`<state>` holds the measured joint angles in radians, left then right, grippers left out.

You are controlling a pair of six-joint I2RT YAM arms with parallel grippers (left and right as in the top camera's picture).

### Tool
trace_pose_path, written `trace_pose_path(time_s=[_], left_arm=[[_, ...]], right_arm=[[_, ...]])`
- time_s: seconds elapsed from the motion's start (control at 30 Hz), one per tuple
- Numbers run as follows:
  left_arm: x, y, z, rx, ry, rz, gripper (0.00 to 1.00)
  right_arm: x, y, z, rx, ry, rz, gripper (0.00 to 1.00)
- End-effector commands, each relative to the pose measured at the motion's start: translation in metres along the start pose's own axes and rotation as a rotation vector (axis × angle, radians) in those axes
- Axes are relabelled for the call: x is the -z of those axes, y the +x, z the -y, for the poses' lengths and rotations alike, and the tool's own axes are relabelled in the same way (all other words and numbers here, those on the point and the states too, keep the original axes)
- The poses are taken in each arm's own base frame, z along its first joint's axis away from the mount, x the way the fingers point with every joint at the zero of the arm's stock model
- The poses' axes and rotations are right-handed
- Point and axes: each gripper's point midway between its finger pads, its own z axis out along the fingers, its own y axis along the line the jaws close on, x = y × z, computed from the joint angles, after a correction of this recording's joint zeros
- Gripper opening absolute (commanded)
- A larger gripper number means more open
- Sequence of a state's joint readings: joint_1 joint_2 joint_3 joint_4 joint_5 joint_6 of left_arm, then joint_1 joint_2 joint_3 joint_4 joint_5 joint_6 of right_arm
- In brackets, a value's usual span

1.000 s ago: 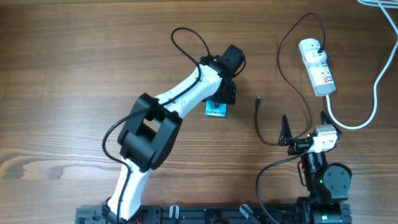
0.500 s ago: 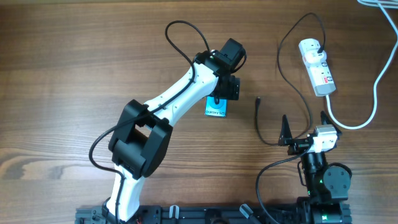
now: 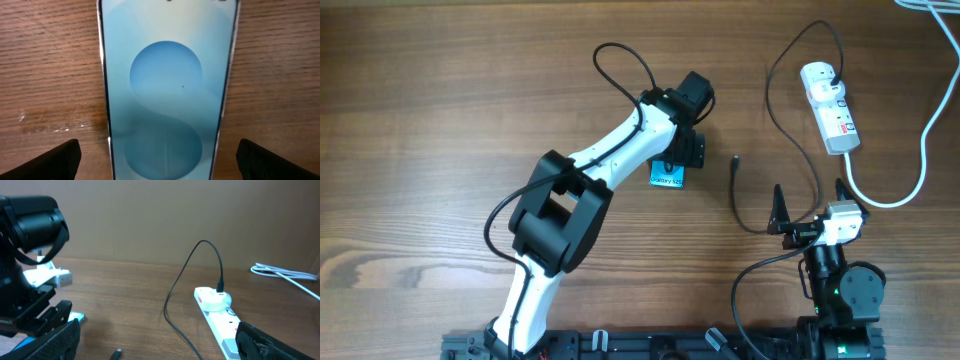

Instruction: Plug charger to phone and switch on socket

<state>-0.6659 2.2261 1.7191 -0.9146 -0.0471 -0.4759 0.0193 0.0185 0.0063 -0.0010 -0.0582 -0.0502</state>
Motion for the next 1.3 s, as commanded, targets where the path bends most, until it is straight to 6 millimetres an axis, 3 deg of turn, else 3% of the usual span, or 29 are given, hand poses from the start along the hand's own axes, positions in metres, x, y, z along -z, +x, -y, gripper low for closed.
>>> trace_pose_path(time_s=[0.0, 0.13, 0.37, 1.0, 1.27], left_arm=[[-0.017, 0.004, -0.006, 0.001, -0.03, -0.022, 1.0], [-0.021, 0.004, -0.008, 0.004, -0.033, -0.027, 0.98], [-0.021, -0.003, -0.008, 0.01, -0.03, -0.002, 0.77], [-0.021, -0.003, -0.009, 0.012, -0.03, -0.006, 0.78], [-0.011, -0.001, -0.007, 0.016, -0.011, -0.011, 0.78]], right_arm=[[0.0, 0.0, 0.0, 0.002, 0.004, 0.002, 1.0], [0.0, 0.0, 0.0, 0.002, 0.004, 0.002, 1.0], [0.0, 0.0, 0.0, 0.002, 0.004, 0.002, 1.0], [0.0, 0.0, 0.0, 0.002, 0.004, 0.002, 1.0], [0.0, 0.0, 0.0, 0.002, 0.004, 0.002, 1.0]])
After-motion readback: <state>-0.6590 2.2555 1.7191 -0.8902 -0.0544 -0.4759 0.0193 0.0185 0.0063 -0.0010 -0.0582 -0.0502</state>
